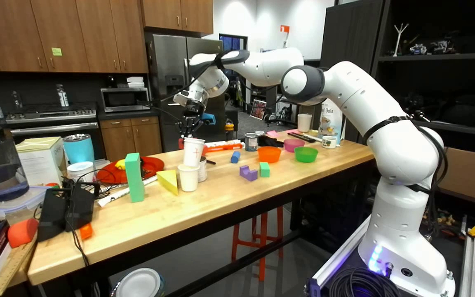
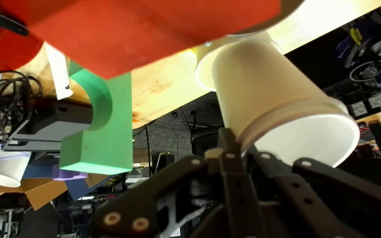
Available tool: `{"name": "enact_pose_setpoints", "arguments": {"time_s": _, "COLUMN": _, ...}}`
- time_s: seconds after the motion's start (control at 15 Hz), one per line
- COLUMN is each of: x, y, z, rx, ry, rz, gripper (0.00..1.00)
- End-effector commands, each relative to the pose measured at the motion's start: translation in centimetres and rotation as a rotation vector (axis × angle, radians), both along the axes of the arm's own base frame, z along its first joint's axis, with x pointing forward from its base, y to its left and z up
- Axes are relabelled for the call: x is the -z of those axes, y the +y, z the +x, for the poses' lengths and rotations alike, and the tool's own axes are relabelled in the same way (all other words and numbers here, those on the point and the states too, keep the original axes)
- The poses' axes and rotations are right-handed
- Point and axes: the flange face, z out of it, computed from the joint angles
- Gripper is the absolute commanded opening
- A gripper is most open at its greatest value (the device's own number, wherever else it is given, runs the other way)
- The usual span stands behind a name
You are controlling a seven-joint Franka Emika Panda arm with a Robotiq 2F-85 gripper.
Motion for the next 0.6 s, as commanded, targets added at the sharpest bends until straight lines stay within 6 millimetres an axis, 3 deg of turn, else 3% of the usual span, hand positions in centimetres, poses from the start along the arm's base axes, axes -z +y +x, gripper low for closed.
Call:
{"name": "enact_pose_setpoints", "arguments": {"time_s": 0.0, "x": -0.6, "y": -0.05, "z": 0.19, "rx": -0.007, "ry": -0.003, "rz": -0.046, "gripper": 0.01}}
{"name": "enact_pose_setpoints", "arguments": {"time_s": 0.53, "x": -0.6, "y": -0.5, "z": -0.18, "rx": 0.015, "ry": 0.058, "rz": -0.167, "gripper": 0.01}}
